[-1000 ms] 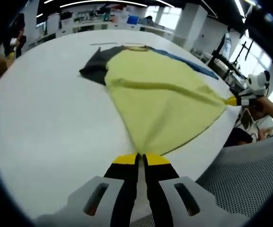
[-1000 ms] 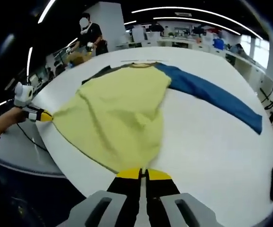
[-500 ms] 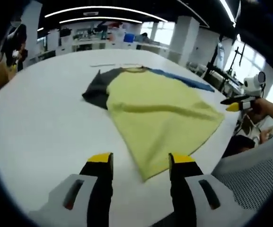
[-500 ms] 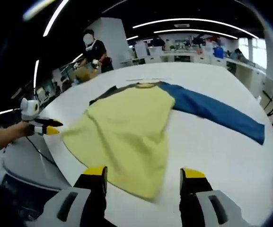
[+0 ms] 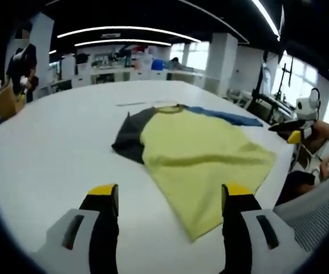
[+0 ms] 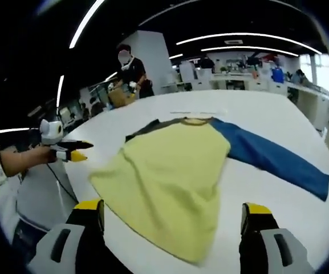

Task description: Fold the garment on the visible template until the final outline fits inside the template.

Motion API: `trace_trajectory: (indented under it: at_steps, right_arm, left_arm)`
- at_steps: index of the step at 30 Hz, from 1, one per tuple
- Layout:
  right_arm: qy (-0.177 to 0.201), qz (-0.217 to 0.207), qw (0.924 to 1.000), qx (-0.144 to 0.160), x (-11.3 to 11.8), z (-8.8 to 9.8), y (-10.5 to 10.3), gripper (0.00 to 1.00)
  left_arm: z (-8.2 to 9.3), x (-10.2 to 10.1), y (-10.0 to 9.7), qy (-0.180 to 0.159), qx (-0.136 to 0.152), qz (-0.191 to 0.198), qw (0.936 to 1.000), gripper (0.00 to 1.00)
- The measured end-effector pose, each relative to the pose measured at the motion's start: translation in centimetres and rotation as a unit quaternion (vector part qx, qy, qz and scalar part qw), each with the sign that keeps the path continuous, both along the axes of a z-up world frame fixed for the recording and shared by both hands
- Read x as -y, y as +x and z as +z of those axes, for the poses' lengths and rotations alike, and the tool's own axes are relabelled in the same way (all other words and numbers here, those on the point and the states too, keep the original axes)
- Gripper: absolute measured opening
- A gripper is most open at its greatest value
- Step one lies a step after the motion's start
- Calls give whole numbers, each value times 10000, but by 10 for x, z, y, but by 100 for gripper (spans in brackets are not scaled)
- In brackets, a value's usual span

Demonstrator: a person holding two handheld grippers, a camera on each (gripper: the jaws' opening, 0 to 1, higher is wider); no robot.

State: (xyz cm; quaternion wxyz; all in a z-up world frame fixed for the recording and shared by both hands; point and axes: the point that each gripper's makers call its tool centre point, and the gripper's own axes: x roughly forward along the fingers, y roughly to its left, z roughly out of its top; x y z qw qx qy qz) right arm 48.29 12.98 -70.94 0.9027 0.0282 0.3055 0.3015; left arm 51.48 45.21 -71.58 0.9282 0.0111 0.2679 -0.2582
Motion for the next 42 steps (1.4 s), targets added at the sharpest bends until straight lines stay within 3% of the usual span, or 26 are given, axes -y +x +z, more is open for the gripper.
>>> trace_trajectory:
  at_steps: [9, 23, 42]
  right_arm:
    - [-6, 265, 9996, 83, -14, 8, 14, 99]
    - [64, 624, 9979, 161, -35, 17, 34, 99]
    - [83, 973, 9950, 212, -57, 16, 51, 99]
  left_arm:
    - [13, -12, 33, 43, 272, 123, 9995, 74]
    - [11, -28, 88, 141, 471, 432, 9979, 61]
    - [-24, -40, 143, 521, 354, 618, 9961, 41]
